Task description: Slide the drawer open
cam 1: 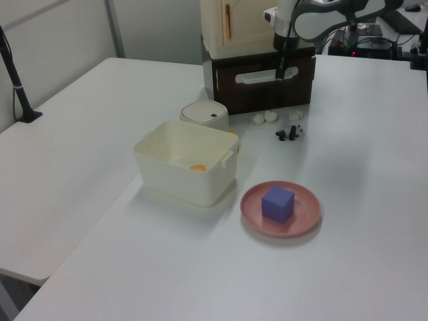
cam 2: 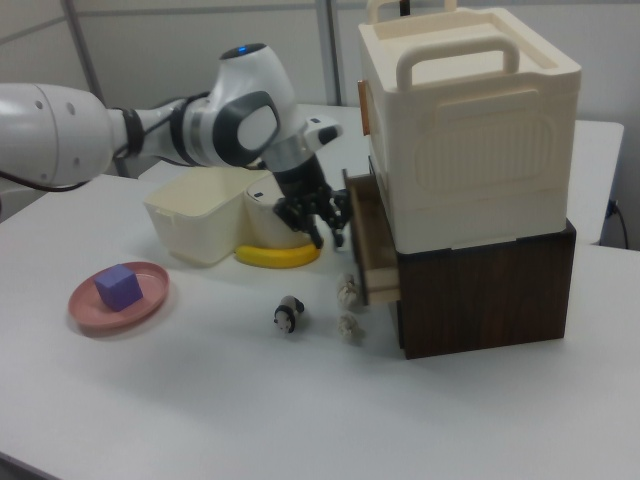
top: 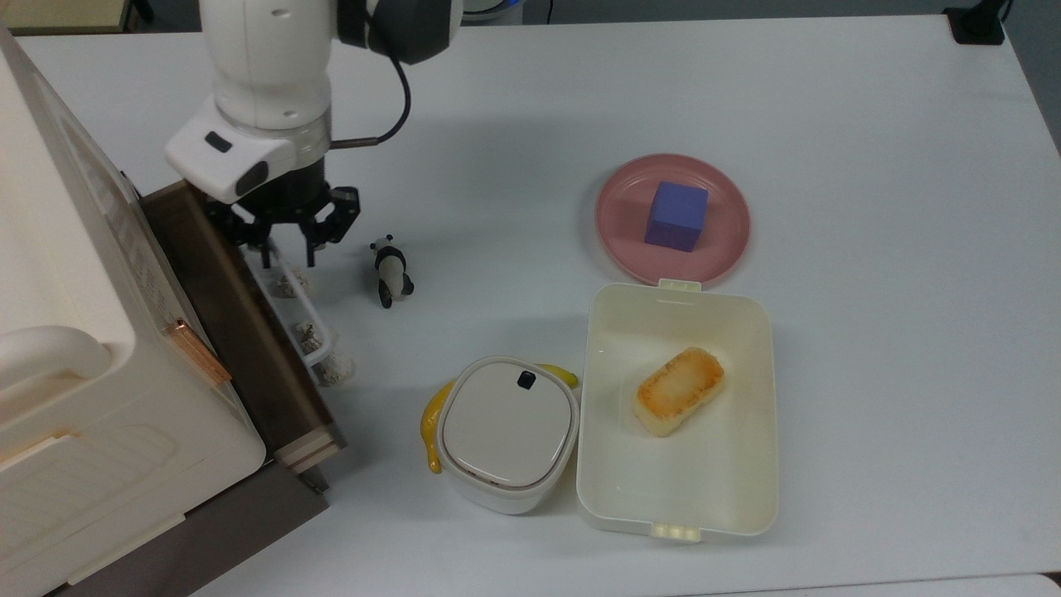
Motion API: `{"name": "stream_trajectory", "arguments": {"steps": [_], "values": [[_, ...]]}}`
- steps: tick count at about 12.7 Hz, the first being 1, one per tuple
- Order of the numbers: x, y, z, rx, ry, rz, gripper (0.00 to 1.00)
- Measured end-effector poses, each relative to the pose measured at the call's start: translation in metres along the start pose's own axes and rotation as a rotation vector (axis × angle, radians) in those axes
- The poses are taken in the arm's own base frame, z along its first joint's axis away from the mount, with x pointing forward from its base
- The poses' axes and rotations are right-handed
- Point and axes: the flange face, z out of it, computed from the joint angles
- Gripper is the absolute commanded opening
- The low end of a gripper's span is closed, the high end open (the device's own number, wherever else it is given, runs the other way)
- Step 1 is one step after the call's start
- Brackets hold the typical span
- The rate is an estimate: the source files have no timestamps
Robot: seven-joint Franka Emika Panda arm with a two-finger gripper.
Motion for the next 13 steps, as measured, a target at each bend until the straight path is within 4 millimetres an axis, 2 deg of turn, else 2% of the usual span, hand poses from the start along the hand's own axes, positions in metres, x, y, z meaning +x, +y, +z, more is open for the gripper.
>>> {"name": "stream_trajectory", "arguments": {"steps": [2,3,4,6,7,10,13], "values": [[-0.001,-0.036,-0.018,0.04,-0.072,-0.049,0.41],[-0.003,-0.055,-0.031,0.059,-0.099,-0.075,0.68],[-0.004,-0.072,-0.042,0.072,-0.121,-0.1,1.0],[-0.005,-0.096,-0.051,0.141,-0.139,-0.055,1.0],[-0.007,-0.099,-0.056,0.159,-0.148,0.023,1.0],[-0.022,-0.113,-0.092,0.169,-0.206,0.197,1.0],[-0.038,-0.104,-0.118,0.176,-0.238,0.246,1.0]]}}
